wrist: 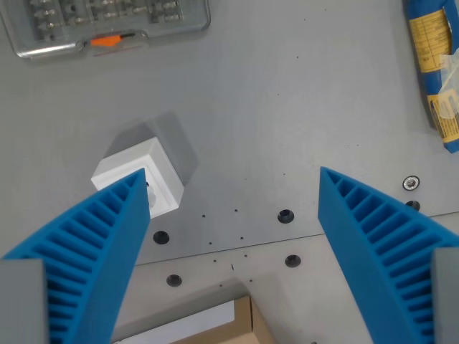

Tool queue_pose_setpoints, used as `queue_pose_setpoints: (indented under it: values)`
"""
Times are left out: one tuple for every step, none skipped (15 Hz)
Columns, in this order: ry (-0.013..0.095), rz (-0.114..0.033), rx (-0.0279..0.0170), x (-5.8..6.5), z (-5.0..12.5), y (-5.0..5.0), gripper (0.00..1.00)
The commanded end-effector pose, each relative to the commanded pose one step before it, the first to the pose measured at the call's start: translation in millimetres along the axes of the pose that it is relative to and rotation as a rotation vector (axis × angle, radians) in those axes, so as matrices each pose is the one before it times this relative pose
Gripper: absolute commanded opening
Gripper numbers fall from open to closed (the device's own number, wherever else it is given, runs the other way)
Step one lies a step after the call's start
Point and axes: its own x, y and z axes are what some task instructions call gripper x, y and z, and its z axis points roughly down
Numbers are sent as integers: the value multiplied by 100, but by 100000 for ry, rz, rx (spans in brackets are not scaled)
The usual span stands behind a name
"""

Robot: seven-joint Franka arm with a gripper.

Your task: Move above the white socket

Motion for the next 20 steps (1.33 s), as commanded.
queue_pose_setpoints:
  values:
    - [411, 47, 60, -15, -195, 3, 100]
    - [-25, -1, -8, -1, 2, -1, 100]
    - [16, -30, 0, -3, 7, -4, 100]
    - [-17, -124, 5, -7, 14, -7, 100]
    - [-1, -298, -19, -12, 24, -13, 100]
    - [0, -308, -12, -19, 38, -20, 100]
    - [-43, -436, -12, -28, 55, -29, 100]
    - [13, -591, -4, -39, 76, -41, 100]
    - [75, -607, -31, -52, 101, -54, 100]
    - [94, -589, -3, -52, 98, -52, 100]
    - [226, -629, 14, -66, 122, -65, 100]
    - [412, -744, -8, -80, 146, -79, 100]
    - [462, -807, -4, -94, 170, -91, 100]
    - [509, -888, 28, -106, 196, -104, 100]
    - [534, -1144, -17, -145, 276, -144, 100]
    - [525, -1145, -5, -130, 243, -115, 100]
    - [868, -895, 6, -146, 274, -128, 100]
    - [961, -1014, -8, -159, 296, -138, 100]
    - [820, -967, -30, -171, 314, -148, 100]
    - [575, -922, -40, -180, 328, -160, 100]
